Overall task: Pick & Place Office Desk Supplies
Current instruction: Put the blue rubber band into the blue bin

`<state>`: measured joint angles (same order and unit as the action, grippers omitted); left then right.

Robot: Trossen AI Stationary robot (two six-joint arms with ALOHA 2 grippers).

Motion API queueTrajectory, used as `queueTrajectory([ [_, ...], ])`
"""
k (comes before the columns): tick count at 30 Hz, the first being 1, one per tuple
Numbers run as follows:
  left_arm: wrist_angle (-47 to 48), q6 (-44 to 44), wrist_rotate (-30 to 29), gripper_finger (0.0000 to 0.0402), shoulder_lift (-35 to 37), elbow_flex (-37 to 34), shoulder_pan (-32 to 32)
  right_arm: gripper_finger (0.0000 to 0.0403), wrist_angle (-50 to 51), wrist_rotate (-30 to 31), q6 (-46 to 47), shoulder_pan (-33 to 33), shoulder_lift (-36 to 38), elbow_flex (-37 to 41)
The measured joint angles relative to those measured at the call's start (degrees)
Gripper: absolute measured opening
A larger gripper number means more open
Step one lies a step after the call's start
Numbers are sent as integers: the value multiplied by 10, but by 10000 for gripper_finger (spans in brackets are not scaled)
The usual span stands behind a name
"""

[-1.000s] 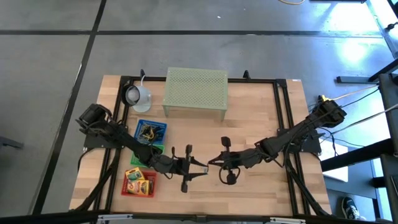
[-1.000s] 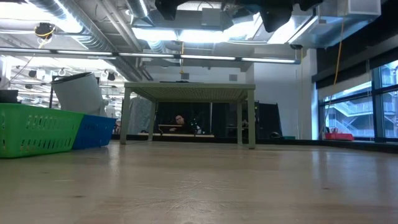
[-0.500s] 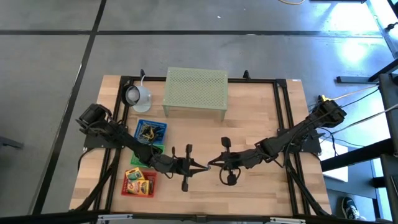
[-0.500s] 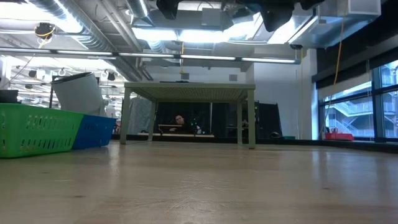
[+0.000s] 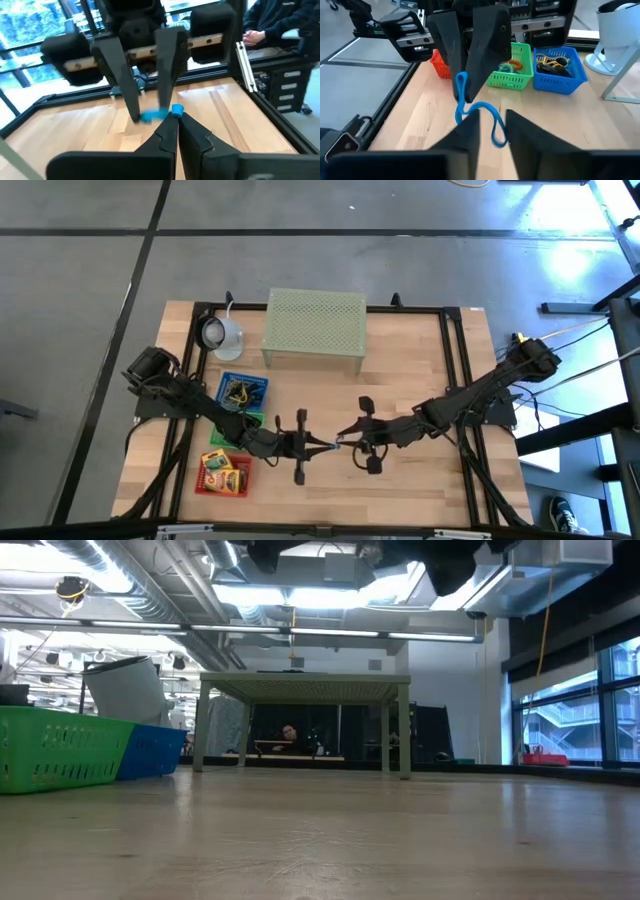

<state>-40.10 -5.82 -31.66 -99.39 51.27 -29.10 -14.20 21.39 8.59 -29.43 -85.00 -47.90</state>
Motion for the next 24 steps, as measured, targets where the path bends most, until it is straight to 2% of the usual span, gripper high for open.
queueTrajectory([
  [7,0,6,-25,2,0,0,0,202,96,1,14,-3,79,0],
  [11,0,7,-50,2,0,0,0,241,150,0,57,-8,126,0],
  [20,-8,10,-93,3,2,0,-1,258,204,2,76,-31,173,0],
  [24,11,53,-127,3,5,0,-2,258,210,2,75,-41,174,0],
])
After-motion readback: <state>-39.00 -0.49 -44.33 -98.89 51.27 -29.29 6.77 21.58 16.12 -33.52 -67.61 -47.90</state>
